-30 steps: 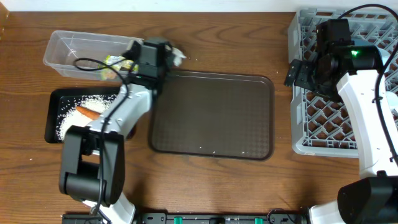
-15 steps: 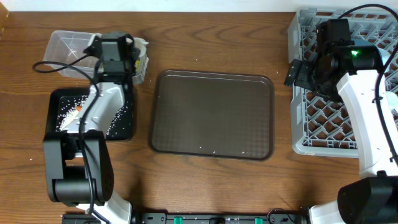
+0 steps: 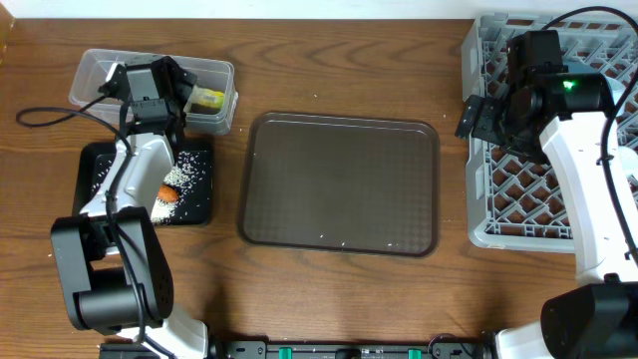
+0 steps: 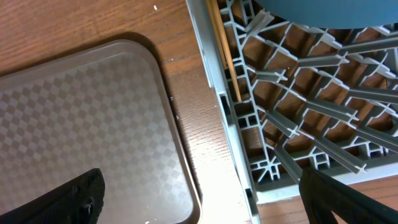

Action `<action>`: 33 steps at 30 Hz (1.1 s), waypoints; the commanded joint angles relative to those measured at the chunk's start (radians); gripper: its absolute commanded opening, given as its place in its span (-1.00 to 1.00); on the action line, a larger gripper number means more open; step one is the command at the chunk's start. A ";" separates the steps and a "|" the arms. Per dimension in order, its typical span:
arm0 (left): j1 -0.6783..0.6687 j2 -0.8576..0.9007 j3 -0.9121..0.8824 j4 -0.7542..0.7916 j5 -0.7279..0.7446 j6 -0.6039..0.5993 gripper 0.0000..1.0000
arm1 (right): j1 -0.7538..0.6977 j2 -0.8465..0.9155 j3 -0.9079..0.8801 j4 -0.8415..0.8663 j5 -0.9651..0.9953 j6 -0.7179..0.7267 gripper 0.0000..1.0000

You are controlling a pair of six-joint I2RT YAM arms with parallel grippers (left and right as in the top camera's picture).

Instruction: Sort waste into correct bins and load items into the dishwasher rack

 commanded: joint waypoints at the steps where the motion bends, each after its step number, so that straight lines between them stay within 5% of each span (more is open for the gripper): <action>1: 0.001 -0.024 0.015 -0.013 0.061 0.052 0.94 | -0.006 0.004 0.005 0.003 0.003 0.000 0.98; 10: 0.000 -0.243 0.015 -0.259 0.176 -0.011 0.97 | -0.006 0.004 0.005 0.003 0.003 0.000 0.98; 19: 0.000 -0.553 0.015 -0.882 0.185 -0.013 0.96 | -0.006 0.004 0.005 0.003 0.003 0.000 0.98; 26: 0.000 -0.612 0.015 -1.302 0.185 -0.013 0.96 | -0.006 0.004 0.005 0.003 0.003 0.000 0.99; 33: 0.000 -0.610 0.015 -1.374 0.185 -0.013 0.96 | -0.006 0.004 0.005 0.003 0.003 0.000 0.99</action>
